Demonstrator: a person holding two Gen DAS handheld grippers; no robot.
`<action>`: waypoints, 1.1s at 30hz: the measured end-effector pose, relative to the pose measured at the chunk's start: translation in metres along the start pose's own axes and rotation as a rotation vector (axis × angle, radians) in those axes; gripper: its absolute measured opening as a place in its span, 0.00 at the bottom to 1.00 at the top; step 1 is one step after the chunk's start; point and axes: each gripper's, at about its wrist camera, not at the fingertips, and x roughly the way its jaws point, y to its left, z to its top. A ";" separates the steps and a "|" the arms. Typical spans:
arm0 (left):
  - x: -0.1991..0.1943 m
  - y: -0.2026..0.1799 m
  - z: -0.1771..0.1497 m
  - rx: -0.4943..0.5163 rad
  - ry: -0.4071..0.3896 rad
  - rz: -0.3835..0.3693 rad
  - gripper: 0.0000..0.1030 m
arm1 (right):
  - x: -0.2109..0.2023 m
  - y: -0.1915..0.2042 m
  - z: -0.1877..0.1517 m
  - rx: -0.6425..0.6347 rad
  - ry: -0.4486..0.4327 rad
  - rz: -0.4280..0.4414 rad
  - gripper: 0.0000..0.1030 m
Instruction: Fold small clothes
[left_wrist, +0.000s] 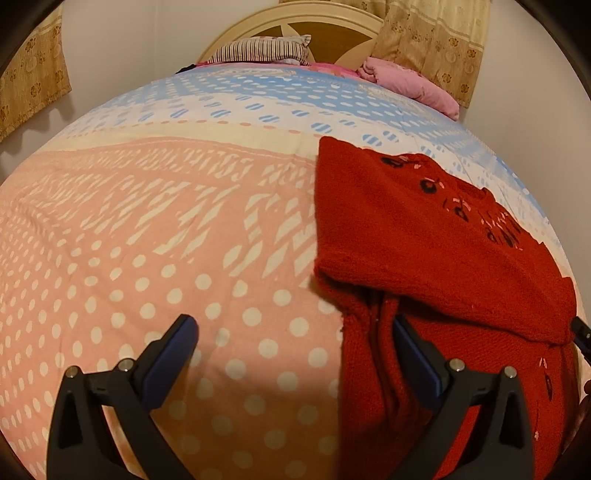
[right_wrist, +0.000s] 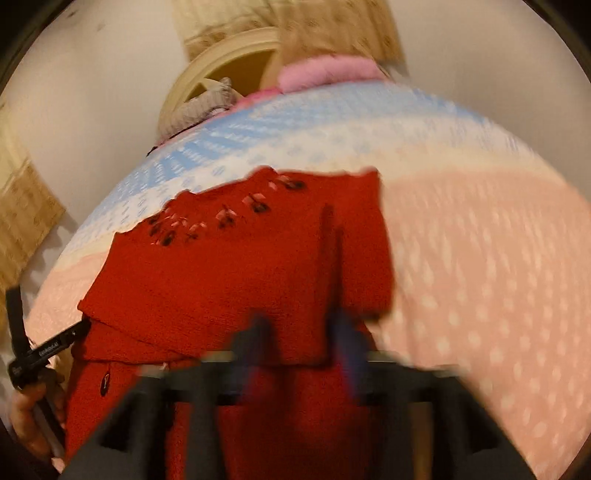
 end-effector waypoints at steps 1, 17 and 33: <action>0.000 0.000 0.000 0.000 0.000 -0.001 1.00 | -0.004 -0.005 0.000 0.012 -0.019 -0.032 0.65; -0.042 0.001 0.022 -0.049 -0.158 -0.006 1.00 | 0.007 0.029 0.023 -0.158 0.024 0.063 0.48; 0.011 0.008 0.015 -0.040 -0.002 0.111 1.00 | 0.010 0.043 0.001 -0.240 0.049 0.052 0.49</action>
